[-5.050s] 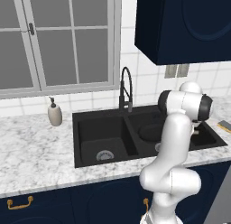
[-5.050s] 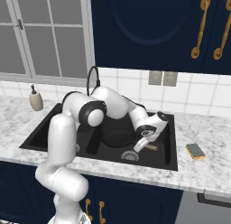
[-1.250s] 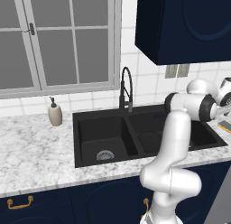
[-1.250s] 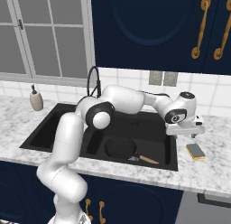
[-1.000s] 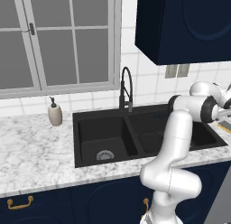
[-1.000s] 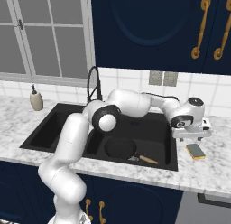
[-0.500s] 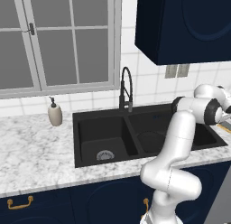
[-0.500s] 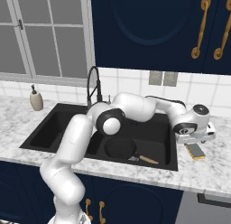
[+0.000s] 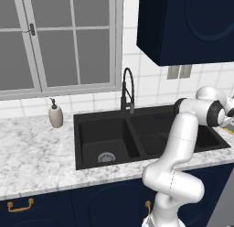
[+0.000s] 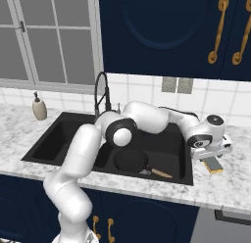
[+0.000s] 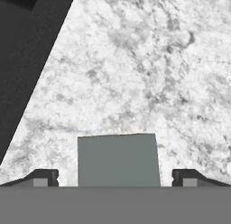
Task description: Pick the pan and sponge and place them into the sink. Then turn on the water.
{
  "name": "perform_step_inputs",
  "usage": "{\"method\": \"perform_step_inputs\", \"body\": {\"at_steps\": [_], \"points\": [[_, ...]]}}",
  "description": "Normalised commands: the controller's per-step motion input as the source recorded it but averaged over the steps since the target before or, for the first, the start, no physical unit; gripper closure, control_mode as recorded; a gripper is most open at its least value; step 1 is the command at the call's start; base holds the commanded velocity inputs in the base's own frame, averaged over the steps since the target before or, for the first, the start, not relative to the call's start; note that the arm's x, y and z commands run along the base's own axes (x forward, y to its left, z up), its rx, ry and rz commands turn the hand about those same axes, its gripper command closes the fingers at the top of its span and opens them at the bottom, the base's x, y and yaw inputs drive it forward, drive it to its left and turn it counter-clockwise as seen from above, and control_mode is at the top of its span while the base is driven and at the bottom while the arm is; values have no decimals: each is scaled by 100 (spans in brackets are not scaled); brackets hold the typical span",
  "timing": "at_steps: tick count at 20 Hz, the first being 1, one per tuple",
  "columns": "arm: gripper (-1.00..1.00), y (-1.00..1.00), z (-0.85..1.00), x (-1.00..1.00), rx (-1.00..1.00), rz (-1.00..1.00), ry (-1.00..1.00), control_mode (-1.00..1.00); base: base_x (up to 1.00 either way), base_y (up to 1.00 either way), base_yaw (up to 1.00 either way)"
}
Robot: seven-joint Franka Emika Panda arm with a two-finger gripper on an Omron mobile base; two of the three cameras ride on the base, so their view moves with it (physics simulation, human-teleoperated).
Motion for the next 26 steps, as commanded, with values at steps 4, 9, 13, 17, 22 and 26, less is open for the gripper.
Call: {"method": "perform_step_inputs", "body": {"at_steps": [4,9,13,17,22,26], "points": [[-100,-4,-7,0,0,6,4,-100,0,0,0],[-100,-15,-12,1,0,0,3,-100,0,0,0],[-100,-15,-17,8,0,0,5,-100,0,0,0],[-100,-4,-14,3,0,0,5,-100,0,0,0],[-100,0,-26,0,7,2,9,-100,0,0,0],[100,0,-42,0,12,1,11,-100,0,0,0]]}}
